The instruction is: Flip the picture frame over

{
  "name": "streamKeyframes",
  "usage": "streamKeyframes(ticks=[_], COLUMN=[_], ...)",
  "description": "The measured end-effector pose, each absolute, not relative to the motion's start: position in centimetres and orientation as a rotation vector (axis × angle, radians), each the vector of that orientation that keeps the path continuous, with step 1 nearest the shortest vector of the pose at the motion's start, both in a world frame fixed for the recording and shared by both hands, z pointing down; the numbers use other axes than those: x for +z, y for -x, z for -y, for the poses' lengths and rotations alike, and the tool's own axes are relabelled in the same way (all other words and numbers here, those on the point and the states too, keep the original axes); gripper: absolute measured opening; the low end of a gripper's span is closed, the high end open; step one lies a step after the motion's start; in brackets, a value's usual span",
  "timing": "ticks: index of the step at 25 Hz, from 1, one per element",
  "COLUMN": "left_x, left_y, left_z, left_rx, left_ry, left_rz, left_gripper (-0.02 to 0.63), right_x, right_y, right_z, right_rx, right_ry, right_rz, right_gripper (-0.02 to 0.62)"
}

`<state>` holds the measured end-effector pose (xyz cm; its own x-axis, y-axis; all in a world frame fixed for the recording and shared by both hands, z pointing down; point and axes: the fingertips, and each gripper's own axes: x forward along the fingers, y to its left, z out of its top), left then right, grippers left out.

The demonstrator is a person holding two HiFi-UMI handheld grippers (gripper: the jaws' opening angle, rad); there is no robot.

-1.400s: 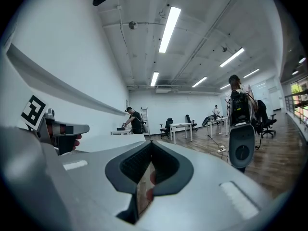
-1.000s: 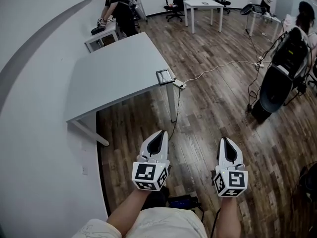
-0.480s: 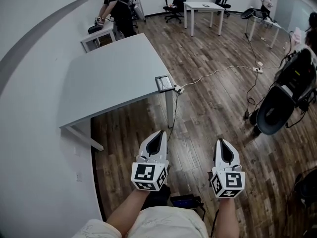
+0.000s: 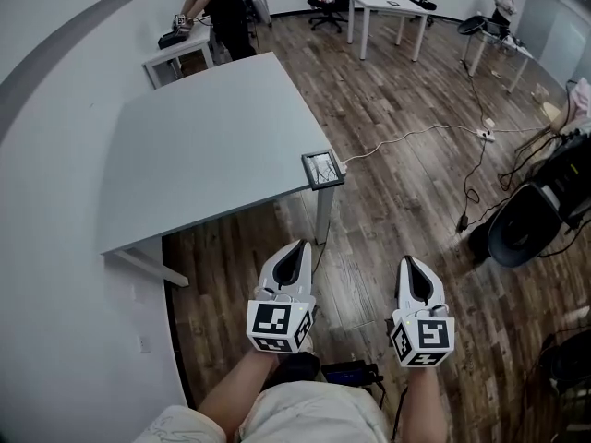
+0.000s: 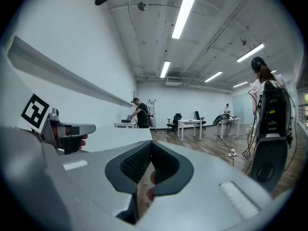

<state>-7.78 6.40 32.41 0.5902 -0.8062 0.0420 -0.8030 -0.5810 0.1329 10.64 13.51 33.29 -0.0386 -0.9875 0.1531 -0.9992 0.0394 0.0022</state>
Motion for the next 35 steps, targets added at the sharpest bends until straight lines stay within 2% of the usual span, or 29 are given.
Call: streamKeyframes(ticks=[16, 35], left_x=[33.6, 36.4], left_y=[8.4, 1.2], left_z=[5.8, 15.9], left_rx=[0.008, -0.066], left_ry=[-2.7, -2.659], left_rz=[1.328, 1.556], left_gripper=[0.0, 0.0], right_x=[34.6, 40.8], right_y=[-9.5, -14.1], right_z=[-1.7, 12.1], right_rx=[0.191, 0.416], right_ry=[-2.106, -1.848], right_rz=[2.146, 2.353], right_gripper=[0.025, 0.025])
